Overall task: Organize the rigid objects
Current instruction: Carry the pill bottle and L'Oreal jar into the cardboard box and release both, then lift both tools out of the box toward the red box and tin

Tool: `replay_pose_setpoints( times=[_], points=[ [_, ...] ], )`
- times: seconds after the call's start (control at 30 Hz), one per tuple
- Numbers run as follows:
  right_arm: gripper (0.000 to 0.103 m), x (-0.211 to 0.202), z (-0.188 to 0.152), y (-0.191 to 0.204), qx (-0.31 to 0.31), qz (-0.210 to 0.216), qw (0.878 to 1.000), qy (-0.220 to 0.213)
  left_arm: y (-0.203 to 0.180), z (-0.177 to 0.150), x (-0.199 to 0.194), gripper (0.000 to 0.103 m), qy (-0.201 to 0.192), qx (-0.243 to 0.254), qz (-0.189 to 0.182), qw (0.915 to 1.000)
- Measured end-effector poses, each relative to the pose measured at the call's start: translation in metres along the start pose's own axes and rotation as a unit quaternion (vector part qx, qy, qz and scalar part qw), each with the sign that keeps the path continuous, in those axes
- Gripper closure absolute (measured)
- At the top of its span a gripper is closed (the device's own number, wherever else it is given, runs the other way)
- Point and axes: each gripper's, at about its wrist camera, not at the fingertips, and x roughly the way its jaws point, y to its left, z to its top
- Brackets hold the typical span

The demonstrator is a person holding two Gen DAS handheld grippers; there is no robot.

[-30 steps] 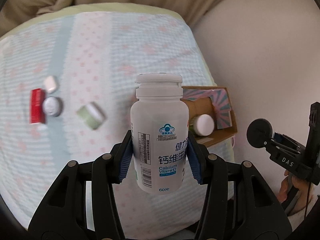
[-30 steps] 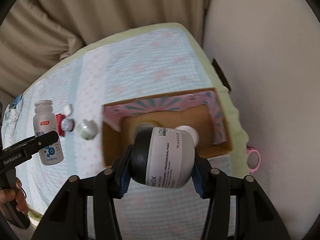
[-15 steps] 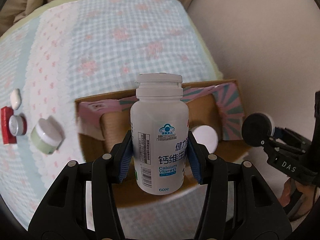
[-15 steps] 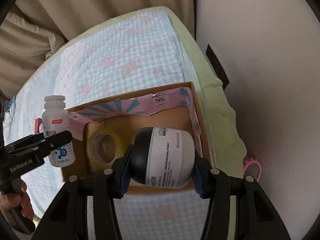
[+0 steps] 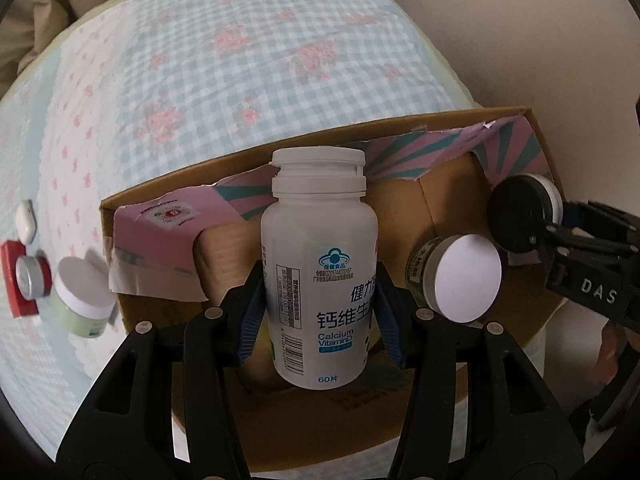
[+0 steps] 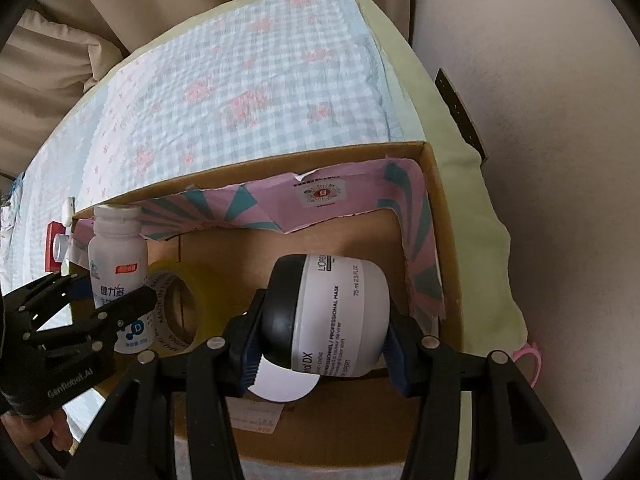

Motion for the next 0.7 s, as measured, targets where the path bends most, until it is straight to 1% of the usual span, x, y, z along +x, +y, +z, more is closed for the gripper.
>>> replay_pose_setpoints(
  times=[0.07, 0.1, 0.13, 0.17, 0.2, 0.3, 0.4, 0.57, 0.7],
  points=[
    [0.055, 0.002, 0.002, 0.000, -0.001, 0.001, 1.000, 0.000, -0.001, 0.000, 0.000, 0.056, 0.000, 0.002, -0.007, 1.0000],
    [0.054, 0.002, 0.002, 0.000, -0.001, 0.004, 1.000, -0.002, -0.002, 0.001, -0.002, 0.048, -0.002, 0.005, -0.007, 1.0000],
    [0.050, 0.002, 0.003, 0.000, -0.001, 0.007, 1.000, -0.004, -0.004, 0.001, -0.005, 0.017, -0.007, 0.007, -0.006, 0.9999],
    [0.028, 0.000, 0.003, 0.000, 0.000, 0.009, 1.000, -0.013, -0.004, 0.001, -0.010, 0.000, -0.014, 0.008, -0.006, 0.9998],
    [0.000, -0.002, 0.003, 0.000, 0.000, 0.006, 1.000, -0.019, -0.003, 0.000, -0.015, 0.000, -0.022, 0.008, -0.009, 0.9997],
    [0.000, -0.015, -0.001, -0.004, 0.012, 0.026, 0.999, -0.035, 0.005, -0.003, -0.023, 0.000, -0.025, 0.002, -0.011, 0.9996],
    [0.000, -0.023, -0.008, -0.006, 0.027, 0.026, 0.998, -0.059, 0.015, -0.006, -0.030, 0.000, -0.026, -0.009, -0.009, 0.9996],
    [0.000, -0.031, -0.017, -0.005, 0.040, 0.025, 0.997, -0.054, 0.024, -0.008, -0.047, 0.000, -0.038, -0.021, -0.008, 0.9990],
    [0.000, -0.044, -0.021, 0.000, 0.029, 0.007, 0.998, -0.062, 0.026, -0.011, -0.063, 0.000, -0.049, -0.022, -0.006, 0.9985]
  ],
)
